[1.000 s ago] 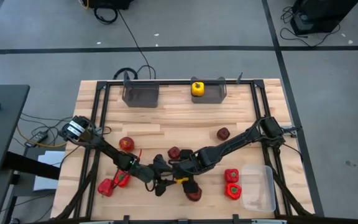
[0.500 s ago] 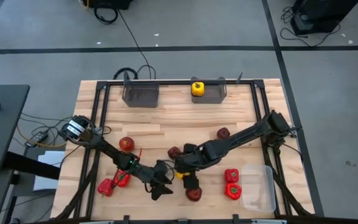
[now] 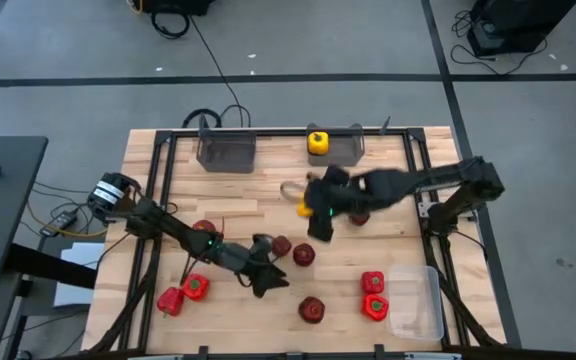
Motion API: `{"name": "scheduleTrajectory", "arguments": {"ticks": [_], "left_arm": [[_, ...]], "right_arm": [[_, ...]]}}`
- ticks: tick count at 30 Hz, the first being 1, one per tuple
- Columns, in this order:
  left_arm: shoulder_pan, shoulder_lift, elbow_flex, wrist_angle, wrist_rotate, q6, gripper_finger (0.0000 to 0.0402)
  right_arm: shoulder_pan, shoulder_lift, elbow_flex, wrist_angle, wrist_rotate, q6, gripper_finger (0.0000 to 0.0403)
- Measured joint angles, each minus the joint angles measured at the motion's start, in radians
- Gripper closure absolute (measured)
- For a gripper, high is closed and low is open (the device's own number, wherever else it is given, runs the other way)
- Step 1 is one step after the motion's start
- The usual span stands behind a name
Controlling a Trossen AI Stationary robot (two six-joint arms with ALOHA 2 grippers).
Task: Sort produce into baskets
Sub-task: Put the yellow bell pepper into the right black bin
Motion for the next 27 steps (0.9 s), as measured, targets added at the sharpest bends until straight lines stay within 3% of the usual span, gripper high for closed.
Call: {"name": "scheduleTrajectory", "arguments": {"ticks": [6,11,18,27], "left_arm": [[0.105,-0.092,0.000,0.010,0.019,0.003,0.0178],[0.180,-0.156,0.000,0.033,0.021,0.093,0.0179],[0.297,-0.188,0.000,0.022,0.021,0.213,0.0179],[0.396,-0.188,0.000,0.017,0.021,0.245,0.0179]], "right_arm": [[-0.233,-0.101,-0.159,0.038,-0.013,-0.051,0.0084],[-0.472,-0.151,-0.299,0.173,-0.025,-0.121,0.0084],[-0.718,-0.035,-0.368,0.317,-0.075,-0.263,0.0084],[-0.858,0.108,-0.369,0.388,-0.155,-0.344,0.0061]]}}
